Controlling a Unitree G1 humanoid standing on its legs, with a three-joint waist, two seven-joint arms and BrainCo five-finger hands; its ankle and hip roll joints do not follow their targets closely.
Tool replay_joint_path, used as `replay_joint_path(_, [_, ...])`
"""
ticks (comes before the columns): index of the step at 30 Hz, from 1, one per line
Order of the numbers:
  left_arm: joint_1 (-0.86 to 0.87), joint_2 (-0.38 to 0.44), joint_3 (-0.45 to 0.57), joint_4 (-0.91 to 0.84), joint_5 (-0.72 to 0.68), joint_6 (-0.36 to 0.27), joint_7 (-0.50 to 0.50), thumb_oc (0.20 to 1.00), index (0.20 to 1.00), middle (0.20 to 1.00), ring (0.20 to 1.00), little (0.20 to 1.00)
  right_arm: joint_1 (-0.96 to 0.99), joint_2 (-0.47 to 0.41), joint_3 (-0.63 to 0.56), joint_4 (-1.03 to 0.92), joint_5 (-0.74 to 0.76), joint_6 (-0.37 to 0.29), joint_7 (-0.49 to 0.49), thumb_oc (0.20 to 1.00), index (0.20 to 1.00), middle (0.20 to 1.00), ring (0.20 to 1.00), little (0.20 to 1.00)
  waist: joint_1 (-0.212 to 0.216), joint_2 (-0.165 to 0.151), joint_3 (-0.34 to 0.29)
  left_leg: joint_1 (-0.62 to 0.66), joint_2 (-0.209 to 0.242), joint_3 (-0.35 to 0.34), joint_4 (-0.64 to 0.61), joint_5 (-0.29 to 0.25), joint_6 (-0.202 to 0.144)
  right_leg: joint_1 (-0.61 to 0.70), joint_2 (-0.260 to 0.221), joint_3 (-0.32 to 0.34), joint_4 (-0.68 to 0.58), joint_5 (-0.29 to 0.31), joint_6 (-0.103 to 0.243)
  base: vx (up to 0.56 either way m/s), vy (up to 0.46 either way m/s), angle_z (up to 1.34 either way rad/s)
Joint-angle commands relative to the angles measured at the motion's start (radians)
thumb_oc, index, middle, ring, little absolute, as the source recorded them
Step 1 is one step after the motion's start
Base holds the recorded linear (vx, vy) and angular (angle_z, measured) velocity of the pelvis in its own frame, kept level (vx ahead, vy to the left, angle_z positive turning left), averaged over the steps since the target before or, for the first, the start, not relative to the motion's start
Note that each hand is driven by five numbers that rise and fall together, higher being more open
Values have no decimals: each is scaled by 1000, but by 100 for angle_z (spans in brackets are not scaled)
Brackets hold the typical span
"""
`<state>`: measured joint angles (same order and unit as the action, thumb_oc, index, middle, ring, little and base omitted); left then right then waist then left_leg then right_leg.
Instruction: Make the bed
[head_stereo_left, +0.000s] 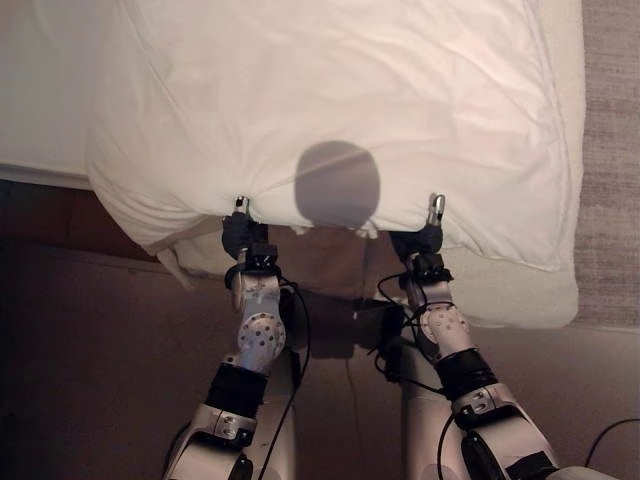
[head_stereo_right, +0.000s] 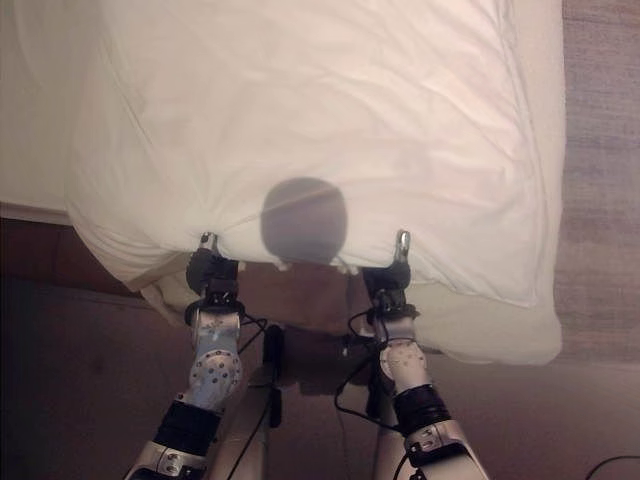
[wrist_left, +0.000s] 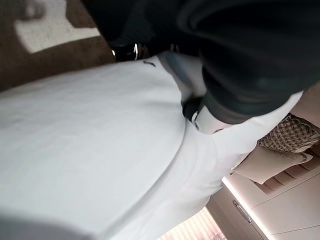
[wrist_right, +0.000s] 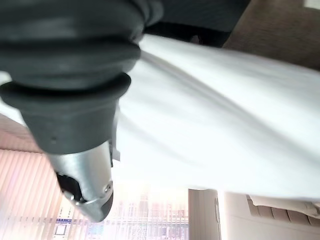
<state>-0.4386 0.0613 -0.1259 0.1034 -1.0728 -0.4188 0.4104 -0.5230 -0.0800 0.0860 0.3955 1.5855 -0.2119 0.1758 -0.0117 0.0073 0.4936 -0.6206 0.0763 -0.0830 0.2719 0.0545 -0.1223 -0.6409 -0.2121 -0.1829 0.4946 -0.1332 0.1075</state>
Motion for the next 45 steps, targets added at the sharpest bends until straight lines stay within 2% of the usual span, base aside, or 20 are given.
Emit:
replay_joint_path(1, [15,133,302,-74,87,-143,47,200,200,200,200,200,47,-161,-264,-50,40,-146,10,1000,1000,1000,1000,1000,-10,21,-95,-23,-56,69,35,-49,57,3,74,38,-121,85,11,0,0,0])
replay_joint_path(14, [18,134,334,-64,103,-137,61,200,200,200,200,200,89,-211,-329,-37,4,-142,-7,1000,1000,1000,1000,1000,-31,14,-105,-31,-47,73,39,-50,53,-14,83,47,-113,82,9,2,-1,-1])
replay_joint_path(29, [4,164,389,10,103,-143,88,200,200,200,200,200,78,-251,-356,-36,-23,-142,-16,1000,1000,1000,1000,1000,-36,9,-122,-38,-41,80,45,-53,53,-25,87,57,-107,84,7,-1,-1,-1])
replay_joint_path(30, [4,162,390,11,102,-145,86,200,200,200,200,200,78,-250,-354,-38,-23,-141,-15,953,953,953,953,953,-35,9,-122,-38,-41,81,44,-52,53,-25,87,57,-108,85,7,0,0,0])
replay_joint_path(31, [5,160,389,12,101,-145,84,200,200,200,200,200,77,-248,-352,-39,-25,-141,-13,558,558,558,558,558,-35,10,-122,-38,-41,81,43,-52,54,-25,87,57,-109,85,7,0,0,0])
replay_joint_path(32, [4,157,390,13,99,-145,81,200,200,200,200,200,77,-246,-350,-39,-26,-140,-11,272,272,272,272,272,-34,9,-122,-38,-41,82,44,-51,53,-26,88,58,-109,86,6,0,0,0])
replay_joint_path(33, [6,155,390,14,97,-144,78,200,200,200,200,200,77,-245,-349,-38,-27,-138,-8,200,200,200,200,200,-35,9,-122,-39,-41,82,44,-51,53,-26,88,58,-109,86,6,0,0,0])
replay_joint_path(44, [17,146,413,31,76,-151,79,200,200,200,200,200,94,-218,-328,-92,-39,-127,10,200,200,200,200,200,-36,10,-129,-39,-38,86,40,-49,51,-25,90,62,-112,88,7,0,0,0])
replay_joint_path(45, [23,139,414,32,64,-150,75,332,332,332,332,332,98,-209,-322,-111,-37,-126,15,200,200,200,200,200,-35,10,-128,-40,-37,85,40,-49,51,-26,90,62,-113,88,7,0,0,0])
